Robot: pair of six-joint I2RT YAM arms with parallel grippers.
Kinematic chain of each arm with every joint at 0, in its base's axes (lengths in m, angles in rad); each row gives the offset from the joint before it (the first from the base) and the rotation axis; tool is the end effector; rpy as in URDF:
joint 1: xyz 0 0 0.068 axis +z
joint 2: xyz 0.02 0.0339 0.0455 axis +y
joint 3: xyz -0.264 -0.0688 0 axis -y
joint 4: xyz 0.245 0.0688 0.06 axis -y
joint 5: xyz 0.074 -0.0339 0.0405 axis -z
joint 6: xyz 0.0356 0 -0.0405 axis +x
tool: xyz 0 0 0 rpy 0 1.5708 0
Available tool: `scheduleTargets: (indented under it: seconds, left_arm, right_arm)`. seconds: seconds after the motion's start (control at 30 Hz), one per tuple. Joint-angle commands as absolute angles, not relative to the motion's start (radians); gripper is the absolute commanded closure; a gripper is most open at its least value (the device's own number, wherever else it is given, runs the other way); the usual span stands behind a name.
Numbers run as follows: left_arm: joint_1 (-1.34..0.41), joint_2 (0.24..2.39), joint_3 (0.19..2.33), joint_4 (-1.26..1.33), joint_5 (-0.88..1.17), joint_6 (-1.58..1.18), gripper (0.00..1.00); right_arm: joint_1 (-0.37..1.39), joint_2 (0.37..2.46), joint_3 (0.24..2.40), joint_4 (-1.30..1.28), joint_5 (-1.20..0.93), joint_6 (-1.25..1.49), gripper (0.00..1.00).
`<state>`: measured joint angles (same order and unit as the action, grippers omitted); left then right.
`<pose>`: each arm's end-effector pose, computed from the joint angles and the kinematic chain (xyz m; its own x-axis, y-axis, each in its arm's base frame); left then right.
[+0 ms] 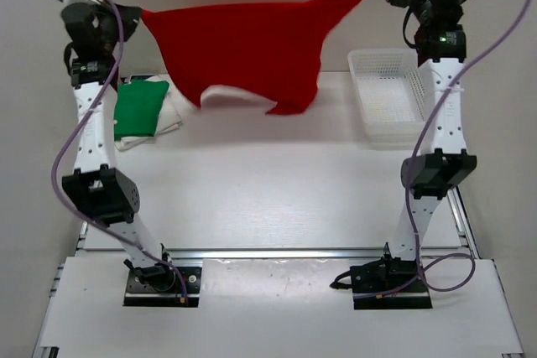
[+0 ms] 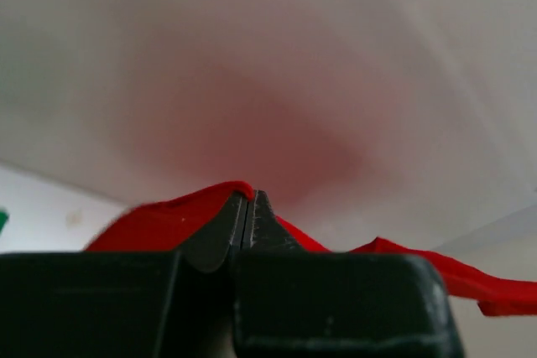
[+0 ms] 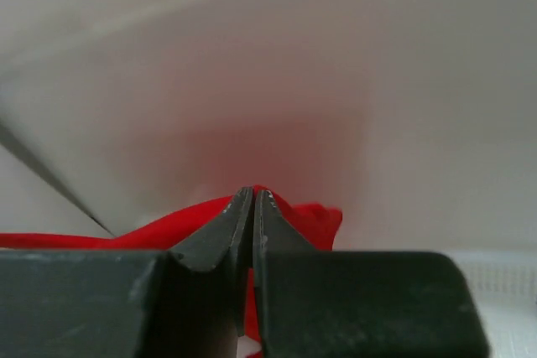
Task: Fold and stack the t-shirts
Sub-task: Flatten out the tshirt, then fold the flattened tshirt in 1/3 of the way
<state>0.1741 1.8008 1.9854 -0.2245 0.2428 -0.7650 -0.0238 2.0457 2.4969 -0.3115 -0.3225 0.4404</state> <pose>0.4136 0.0641 0.4702 -0.0758 -0.6959 -0.7142 0.0222 0.7149 -0.6989 0.4419 0.0008 0.5241 0.0018 0.4044 -0.9146 -0.3228 0.8659 0.3822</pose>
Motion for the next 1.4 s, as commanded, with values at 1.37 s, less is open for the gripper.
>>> scheduleTargets:
  seconds: [1.37]
  left_arm:
    - [0.209, 0.742, 0.322, -0.111, 0.146, -0.706, 1.0]
  right_arm:
    - [0.163, 0.654, 0.451, -0.319, -0.159, 0.578, 1.0]
